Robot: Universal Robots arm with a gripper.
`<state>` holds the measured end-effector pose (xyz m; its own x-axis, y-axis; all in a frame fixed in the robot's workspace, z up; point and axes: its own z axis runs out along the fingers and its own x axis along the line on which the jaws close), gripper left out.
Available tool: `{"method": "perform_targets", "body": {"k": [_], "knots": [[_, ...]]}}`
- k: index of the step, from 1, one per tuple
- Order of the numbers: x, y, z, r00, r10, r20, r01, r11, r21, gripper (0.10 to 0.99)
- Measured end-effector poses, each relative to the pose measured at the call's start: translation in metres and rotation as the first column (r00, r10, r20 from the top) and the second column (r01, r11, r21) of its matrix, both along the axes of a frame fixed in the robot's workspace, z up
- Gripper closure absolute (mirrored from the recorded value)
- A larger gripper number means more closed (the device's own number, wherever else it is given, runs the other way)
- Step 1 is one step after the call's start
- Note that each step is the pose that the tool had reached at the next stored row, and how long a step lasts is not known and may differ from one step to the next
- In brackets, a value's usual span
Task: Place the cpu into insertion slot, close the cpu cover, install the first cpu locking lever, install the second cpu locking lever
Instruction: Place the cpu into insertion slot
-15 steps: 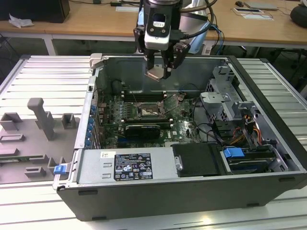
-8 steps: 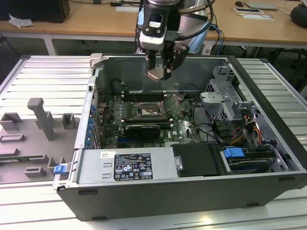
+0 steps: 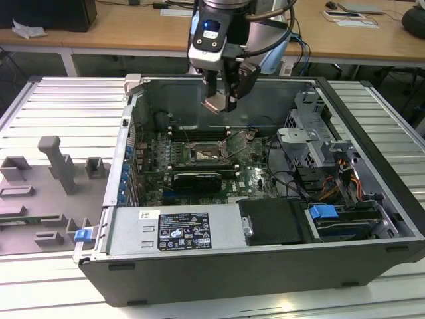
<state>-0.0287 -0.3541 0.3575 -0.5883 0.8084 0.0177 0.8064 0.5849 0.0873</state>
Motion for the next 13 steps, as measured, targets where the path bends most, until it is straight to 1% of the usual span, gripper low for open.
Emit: {"method": "perform_targets", "body": {"k": [9,13], "knots": [[0.0,0.0,-0.0012,0.9989,-0.046,0.0,0.046,0.9989,0.0,0.541],[0.0,0.0,-0.0016,0.9973,-0.073,0.0001,0.073,0.9973,0.0,0.541]]}}
